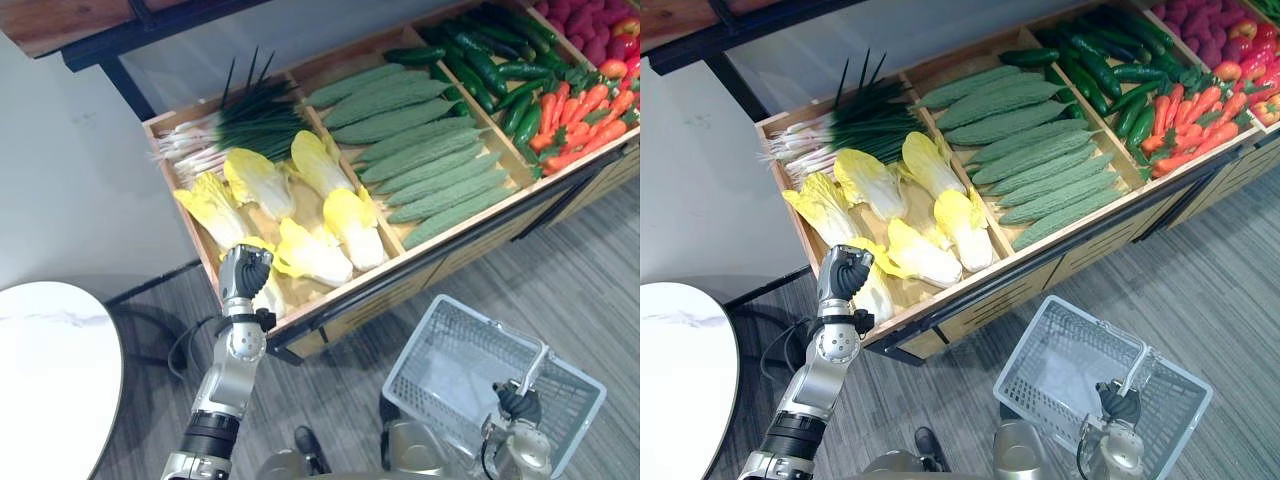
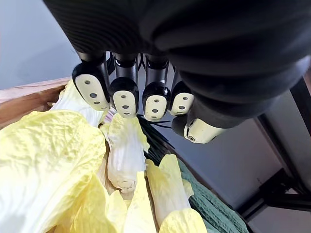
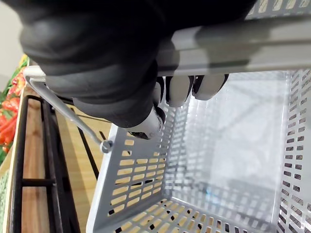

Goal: Pick vegetable in the basket

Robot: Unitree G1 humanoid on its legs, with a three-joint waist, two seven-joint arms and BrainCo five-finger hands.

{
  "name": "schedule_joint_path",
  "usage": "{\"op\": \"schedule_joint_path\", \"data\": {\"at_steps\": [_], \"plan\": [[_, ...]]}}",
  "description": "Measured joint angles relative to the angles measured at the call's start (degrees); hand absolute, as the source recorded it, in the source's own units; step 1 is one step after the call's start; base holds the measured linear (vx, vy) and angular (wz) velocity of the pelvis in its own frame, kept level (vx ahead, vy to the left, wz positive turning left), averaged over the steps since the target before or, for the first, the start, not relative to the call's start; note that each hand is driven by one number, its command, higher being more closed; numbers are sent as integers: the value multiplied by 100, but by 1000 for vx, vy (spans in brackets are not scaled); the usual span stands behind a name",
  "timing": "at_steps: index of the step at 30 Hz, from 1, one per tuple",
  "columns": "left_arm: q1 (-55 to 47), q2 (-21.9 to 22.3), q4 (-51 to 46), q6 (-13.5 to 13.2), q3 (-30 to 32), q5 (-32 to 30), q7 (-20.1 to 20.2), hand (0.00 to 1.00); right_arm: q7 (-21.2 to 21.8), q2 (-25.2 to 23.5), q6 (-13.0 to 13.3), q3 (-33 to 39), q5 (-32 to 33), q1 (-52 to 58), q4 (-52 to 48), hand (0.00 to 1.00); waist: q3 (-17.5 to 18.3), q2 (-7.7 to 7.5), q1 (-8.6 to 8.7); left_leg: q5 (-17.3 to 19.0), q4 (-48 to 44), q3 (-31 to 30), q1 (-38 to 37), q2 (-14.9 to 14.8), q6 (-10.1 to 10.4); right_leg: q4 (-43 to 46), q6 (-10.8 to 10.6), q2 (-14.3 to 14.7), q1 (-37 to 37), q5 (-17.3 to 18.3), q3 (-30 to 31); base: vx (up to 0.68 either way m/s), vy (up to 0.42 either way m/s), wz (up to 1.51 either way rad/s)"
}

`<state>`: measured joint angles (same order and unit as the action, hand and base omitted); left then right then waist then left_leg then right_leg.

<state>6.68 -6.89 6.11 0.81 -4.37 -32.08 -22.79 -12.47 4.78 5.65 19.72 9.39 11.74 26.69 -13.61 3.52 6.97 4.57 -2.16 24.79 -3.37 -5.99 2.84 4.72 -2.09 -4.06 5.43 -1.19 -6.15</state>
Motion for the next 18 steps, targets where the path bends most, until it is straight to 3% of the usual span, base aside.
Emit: {"op": "schedule_joint_path", "data": {"at_steps": [10, 18], "plan": [[-183, -39, 38, 2, -16, -37, 156, 0, 0, -65, -107, -2, -69, 30, 0, 100, 189, -78, 14, -24, 42, -6, -44, 18, 4, -23, -2, 4, -6, 2, -13, 0, 0, 0], [34, -665, 583, 118, -282, -862, 445, 0, 29, -10, -121, -45, -104, 25, 0, 100, 237, -78, 155, -155, 213, -89, 61, 18, 52, -221, 32, 34, 43, -64, -129, -10, -14, 5]]}}
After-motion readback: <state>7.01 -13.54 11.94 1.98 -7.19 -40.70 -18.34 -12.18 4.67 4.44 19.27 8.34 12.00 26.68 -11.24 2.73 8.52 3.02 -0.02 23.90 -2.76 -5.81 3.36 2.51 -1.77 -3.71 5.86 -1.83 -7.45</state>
